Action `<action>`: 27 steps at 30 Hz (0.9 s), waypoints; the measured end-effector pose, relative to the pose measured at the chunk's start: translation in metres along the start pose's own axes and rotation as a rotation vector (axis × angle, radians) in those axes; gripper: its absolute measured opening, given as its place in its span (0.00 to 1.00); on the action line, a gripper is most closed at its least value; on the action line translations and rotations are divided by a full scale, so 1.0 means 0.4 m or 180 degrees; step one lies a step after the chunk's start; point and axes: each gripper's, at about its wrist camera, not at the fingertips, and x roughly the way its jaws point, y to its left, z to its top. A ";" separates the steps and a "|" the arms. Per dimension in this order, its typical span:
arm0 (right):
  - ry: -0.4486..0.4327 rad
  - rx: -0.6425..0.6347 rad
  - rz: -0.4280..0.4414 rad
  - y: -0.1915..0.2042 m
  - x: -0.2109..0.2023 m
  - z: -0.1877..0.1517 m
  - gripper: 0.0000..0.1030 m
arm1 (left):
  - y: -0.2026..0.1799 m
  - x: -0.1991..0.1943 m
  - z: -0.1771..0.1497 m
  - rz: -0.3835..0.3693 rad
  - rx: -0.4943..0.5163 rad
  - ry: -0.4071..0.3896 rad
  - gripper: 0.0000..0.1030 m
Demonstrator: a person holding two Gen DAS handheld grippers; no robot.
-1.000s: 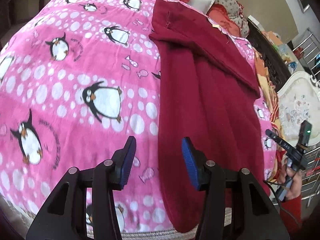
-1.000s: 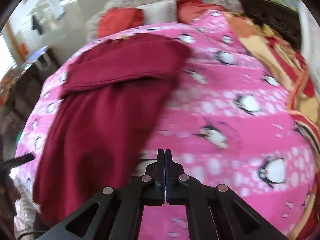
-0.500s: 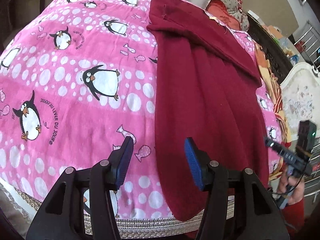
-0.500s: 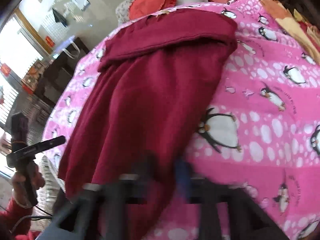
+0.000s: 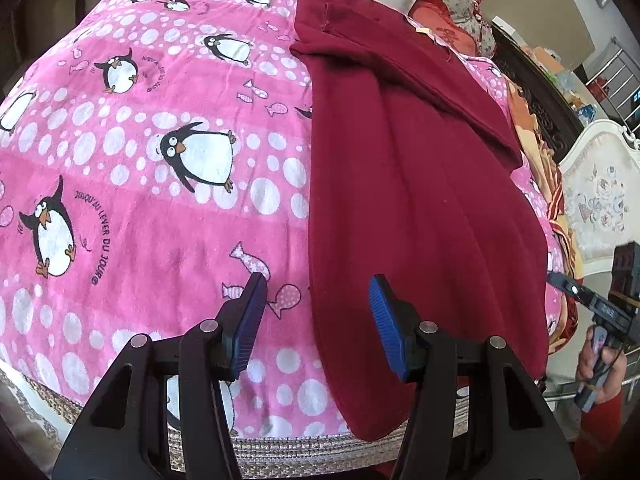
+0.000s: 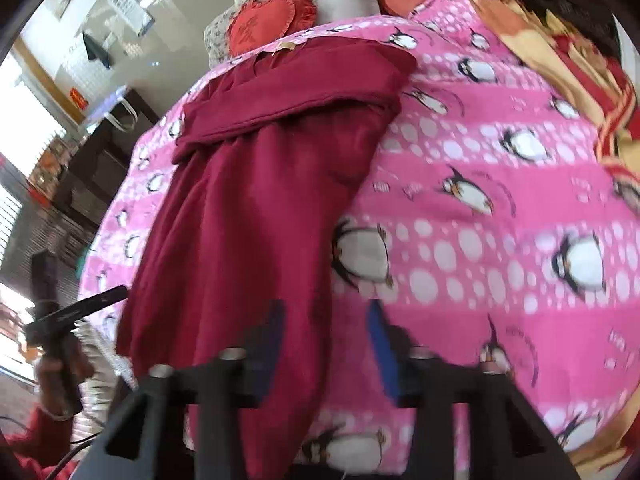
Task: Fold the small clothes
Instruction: 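Move both open grippers to the hem of the folded sweater strip, then grasp the hem with both grippers and lift it toward the collar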
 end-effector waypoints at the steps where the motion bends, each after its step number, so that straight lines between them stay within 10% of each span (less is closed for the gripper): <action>1: 0.0030 0.0034 0.0031 -0.008 -0.008 -0.010 0.44 | 0.000 0.001 0.000 0.0001 -0.0003 0.0003 0.51; 12: 0.0119 -0.0001 -0.0070 -0.079 -0.136 -0.136 0.52 | -0.006 -0.013 -0.017 -0.0236 -0.0017 0.0071 0.54; 27: 0.0085 0.0022 0.0645 -0.009 -0.015 -0.144 0.57 | -0.032 0.017 -0.063 -0.0796 -0.0354 0.0179 0.82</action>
